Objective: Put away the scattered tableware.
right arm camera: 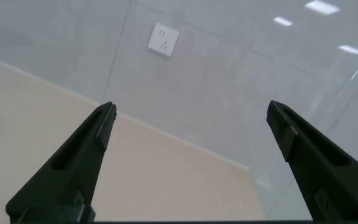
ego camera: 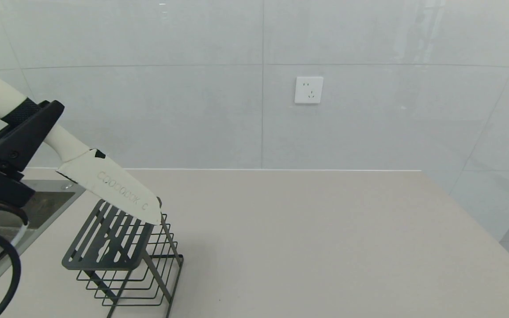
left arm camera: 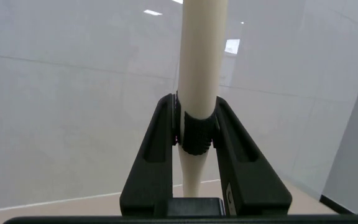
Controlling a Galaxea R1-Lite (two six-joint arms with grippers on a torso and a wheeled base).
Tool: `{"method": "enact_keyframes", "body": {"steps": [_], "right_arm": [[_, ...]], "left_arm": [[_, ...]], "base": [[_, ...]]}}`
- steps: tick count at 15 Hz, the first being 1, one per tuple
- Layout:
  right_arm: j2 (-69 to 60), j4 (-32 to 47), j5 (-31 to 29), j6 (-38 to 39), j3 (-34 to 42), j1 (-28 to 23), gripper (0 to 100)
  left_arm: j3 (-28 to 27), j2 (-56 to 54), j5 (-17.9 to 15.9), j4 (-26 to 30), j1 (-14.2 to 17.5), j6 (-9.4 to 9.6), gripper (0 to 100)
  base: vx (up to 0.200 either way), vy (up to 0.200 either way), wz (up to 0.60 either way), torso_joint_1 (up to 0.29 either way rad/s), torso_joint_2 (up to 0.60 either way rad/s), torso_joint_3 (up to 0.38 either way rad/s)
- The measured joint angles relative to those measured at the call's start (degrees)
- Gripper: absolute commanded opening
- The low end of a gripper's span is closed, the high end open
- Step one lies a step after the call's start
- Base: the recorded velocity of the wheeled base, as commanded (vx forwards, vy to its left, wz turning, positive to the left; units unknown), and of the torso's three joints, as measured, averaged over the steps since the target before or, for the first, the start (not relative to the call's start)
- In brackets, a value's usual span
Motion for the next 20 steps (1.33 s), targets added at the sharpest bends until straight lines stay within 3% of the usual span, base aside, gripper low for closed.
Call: {"method": "enact_keyframes", "body": {"steps": [1, 2, 3, 4, 10, 12, 13, 16, 20], "right_arm": [[-2.2, 2.0, 0.0, 0.3, 0.1, -0.3, 100], [-3.5, 3.1, -0.2, 0.2, 0.1, -0.4, 100], [-4.5, 4.8, -0.5, -0.8, 0.1, -0.4, 100], [-5.1, 6.1, -0.6, -1.3, 0.2, -0.5, 100], [-6.4, 10.6, -0.5, -2.9, 0.2, -0.5, 100], [-6.4, 10.7, -0.5, -4.1, 0.2, -0.5, 100], [-6.4, 10.6, -0.6, -4.2, 0.2, -0.5, 100], [-6.4, 10.6, -0.6, -4.2, 0.2, -0.5, 100], [-6.4, 10.6, -0.6, -4.2, 0.2, -0.5, 100]], "left_arm": [[0.0, -0.3, -0.2, 0.2, 0.1, 0.12, 0], [-0.1, -0.5, -0.3, 0.5, 0.1, 2.0, 0], [-0.3, -0.8, -0.4, 1.4, 0.1, 6.55, 0], [-0.9, -0.9, -0.4, 2.3, 0.1, 8.79, 0], [-6.0, -1.2, 0.9, 5.4, -0.5, 13.49, 0], [-7.2, -1.3, 4.5, 7.1, -3.0, 14.42, 0], [-7.5, -1.4, 8.0, 8.4, -5.4, 14.99, 0], [-7.8, -1.8, 18.0, 10.6, -12.2, 19.21, 0], [-7.8, -2.1, 24.6, 11.0, -16.7, 20.58, 0]], "base": [[0.0, 0.0, 0.0, 0.0, 0.0, 0.0], [0.0, 0.0, 0.0, 0.0, 0.0, 0.0], [0.0, 0.0, 0.0, 0.0, 0.0, 0.0], [0.0, 0.0, 0.0, 0.0, 0.0, 0.0], [0.0, 0.0, 0.0, 0.0, 0.0, 0.0], [0.0, 0.0, 0.0, 0.0, 0.0, 0.0], [0.0, 0.0, 0.0, 0.0, 0.0, 0.0], [0.0, 0.0, 0.0, 0.0, 0.0, 0.0], [0.0, 0.0, 0.0, 0.0, 0.0, 0.0]]}}
